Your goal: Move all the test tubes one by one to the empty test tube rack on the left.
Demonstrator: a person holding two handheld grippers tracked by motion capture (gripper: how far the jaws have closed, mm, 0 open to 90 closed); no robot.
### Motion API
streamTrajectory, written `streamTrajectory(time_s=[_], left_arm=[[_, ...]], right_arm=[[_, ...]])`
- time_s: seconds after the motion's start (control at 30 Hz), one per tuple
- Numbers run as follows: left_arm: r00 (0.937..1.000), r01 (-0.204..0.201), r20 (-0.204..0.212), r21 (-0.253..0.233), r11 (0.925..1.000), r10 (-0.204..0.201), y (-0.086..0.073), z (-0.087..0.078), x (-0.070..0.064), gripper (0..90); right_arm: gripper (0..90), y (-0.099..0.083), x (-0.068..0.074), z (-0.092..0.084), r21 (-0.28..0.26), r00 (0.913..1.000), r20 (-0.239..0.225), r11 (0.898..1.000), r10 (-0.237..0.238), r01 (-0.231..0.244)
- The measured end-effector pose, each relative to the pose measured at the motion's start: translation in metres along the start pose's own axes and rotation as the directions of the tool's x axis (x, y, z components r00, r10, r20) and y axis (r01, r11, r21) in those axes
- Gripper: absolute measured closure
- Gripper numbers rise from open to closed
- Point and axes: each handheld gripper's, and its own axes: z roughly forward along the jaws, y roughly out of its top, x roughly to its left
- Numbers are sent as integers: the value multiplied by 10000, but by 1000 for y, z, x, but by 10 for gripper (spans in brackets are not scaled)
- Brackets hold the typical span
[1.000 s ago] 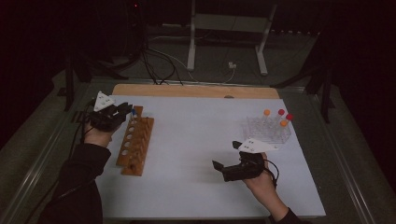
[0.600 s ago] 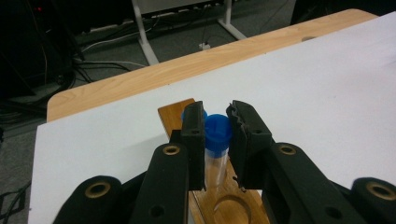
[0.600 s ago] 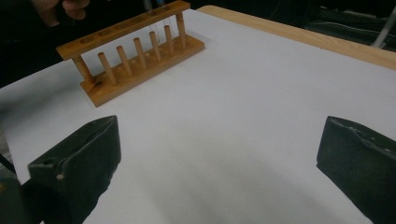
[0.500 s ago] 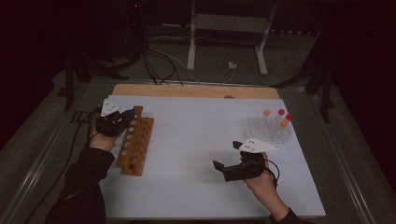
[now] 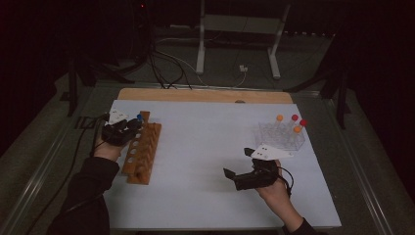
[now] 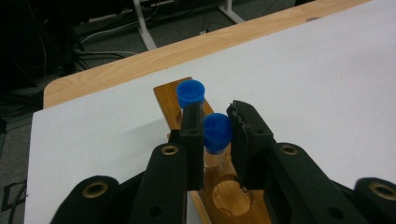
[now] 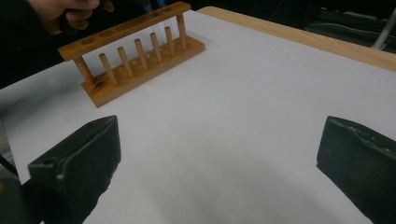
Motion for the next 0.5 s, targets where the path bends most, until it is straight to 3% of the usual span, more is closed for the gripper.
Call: streamTrajectory(time_s=[0.07, 0.23, 0.4, 0.5], left_arm=[[10000, 40, -10, -36, 10000, -40, 1, -2, 0, 714], [9994, 147, 324, -155, 9998, -141, 2, -13, -3, 458], [9949, 117, 1008, -281, 9995, -88, 3, -25, -10, 252], [9882, 156, 1530, -404, 9991, -93, 3, -34, -18, 157]], right_arm=[[0, 1, -1, -1, -39, 10000, 25, 10000, 26, -26], [0, 4, -3, -5, -185, 9999, 156, 9998, -8, 11], [0, 7, -7, -9, -280, 9995, 315, 9996, -30, 38], [0, 9, -10, -12, -384, 9989, 474, 9992, -35, 53]])
